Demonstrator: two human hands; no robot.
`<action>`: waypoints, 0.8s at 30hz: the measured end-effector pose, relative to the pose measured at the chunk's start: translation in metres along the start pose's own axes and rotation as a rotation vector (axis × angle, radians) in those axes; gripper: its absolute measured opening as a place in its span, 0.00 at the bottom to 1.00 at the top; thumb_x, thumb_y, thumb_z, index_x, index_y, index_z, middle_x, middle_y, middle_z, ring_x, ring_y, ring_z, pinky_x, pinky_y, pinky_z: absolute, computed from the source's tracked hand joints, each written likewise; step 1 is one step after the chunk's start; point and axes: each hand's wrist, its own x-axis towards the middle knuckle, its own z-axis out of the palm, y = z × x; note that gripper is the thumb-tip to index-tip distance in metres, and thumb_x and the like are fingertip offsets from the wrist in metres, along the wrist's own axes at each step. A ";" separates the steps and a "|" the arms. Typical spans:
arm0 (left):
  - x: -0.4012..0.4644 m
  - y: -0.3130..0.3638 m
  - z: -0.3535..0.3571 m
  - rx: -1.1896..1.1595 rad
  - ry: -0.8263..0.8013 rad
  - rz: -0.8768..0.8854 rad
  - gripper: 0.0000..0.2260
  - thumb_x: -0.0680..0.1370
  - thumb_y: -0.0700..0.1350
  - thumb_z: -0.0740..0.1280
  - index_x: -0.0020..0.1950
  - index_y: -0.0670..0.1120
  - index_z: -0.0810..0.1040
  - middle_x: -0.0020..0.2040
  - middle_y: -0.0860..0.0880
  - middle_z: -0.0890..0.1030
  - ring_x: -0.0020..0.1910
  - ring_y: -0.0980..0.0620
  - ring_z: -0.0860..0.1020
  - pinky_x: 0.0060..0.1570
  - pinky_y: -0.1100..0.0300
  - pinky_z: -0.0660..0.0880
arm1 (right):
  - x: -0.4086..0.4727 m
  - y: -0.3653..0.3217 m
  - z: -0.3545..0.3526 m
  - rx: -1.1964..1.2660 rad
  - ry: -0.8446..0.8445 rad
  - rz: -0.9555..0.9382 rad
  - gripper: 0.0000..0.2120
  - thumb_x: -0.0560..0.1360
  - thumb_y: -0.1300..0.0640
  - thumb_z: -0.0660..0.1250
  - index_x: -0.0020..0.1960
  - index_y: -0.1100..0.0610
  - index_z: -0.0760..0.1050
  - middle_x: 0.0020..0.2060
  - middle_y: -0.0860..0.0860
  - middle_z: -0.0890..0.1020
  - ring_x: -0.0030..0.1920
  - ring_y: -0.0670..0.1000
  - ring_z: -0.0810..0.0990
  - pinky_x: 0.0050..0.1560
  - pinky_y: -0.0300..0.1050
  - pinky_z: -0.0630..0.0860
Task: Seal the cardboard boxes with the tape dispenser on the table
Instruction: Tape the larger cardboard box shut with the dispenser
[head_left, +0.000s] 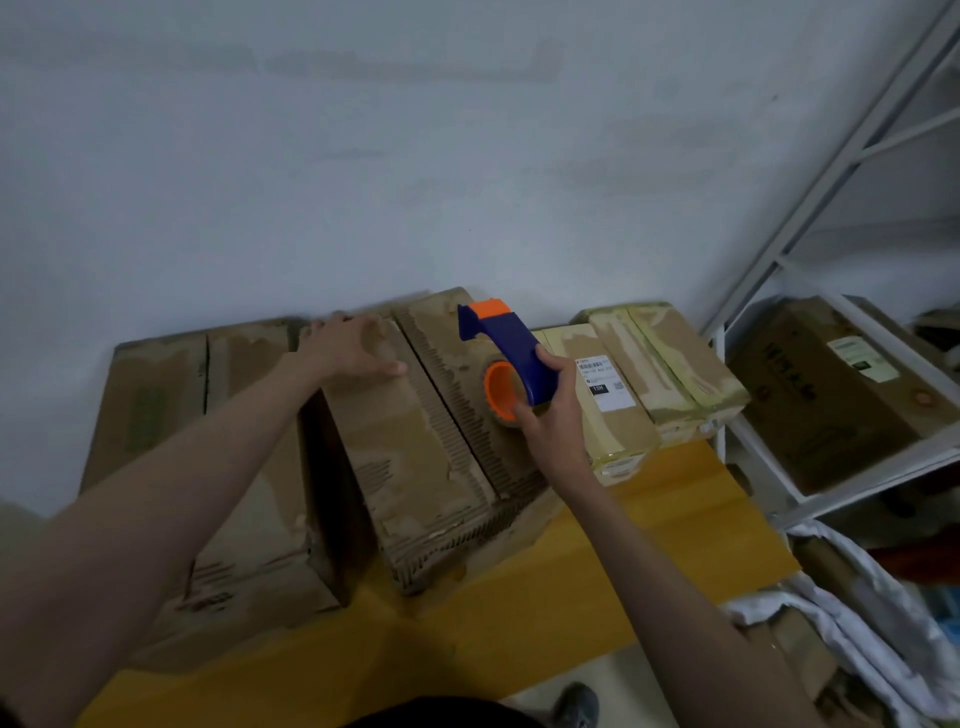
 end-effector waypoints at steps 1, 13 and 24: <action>0.002 -0.002 -0.001 -0.004 -0.015 -0.007 0.52 0.62 0.77 0.70 0.80 0.56 0.58 0.79 0.42 0.58 0.77 0.34 0.58 0.74 0.36 0.58 | -0.001 -0.001 -0.002 0.002 -0.004 0.007 0.28 0.74 0.68 0.70 0.69 0.53 0.64 0.63 0.37 0.68 0.65 0.44 0.72 0.58 0.35 0.75; -0.050 -0.004 0.018 0.223 0.027 -0.026 0.48 0.64 0.82 0.57 0.78 0.60 0.58 0.79 0.40 0.57 0.77 0.32 0.54 0.74 0.38 0.53 | -0.017 -0.004 -0.017 0.035 -0.047 0.097 0.24 0.77 0.64 0.70 0.65 0.45 0.66 0.65 0.43 0.73 0.62 0.49 0.76 0.57 0.57 0.79; -0.105 0.004 0.039 0.292 0.019 0.087 0.39 0.70 0.78 0.55 0.71 0.54 0.61 0.69 0.42 0.68 0.65 0.38 0.71 0.60 0.45 0.72 | -0.035 -0.017 -0.012 0.065 -0.090 0.116 0.22 0.77 0.61 0.71 0.65 0.46 0.66 0.63 0.40 0.74 0.59 0.43 0.78 0.58 0.50 0.79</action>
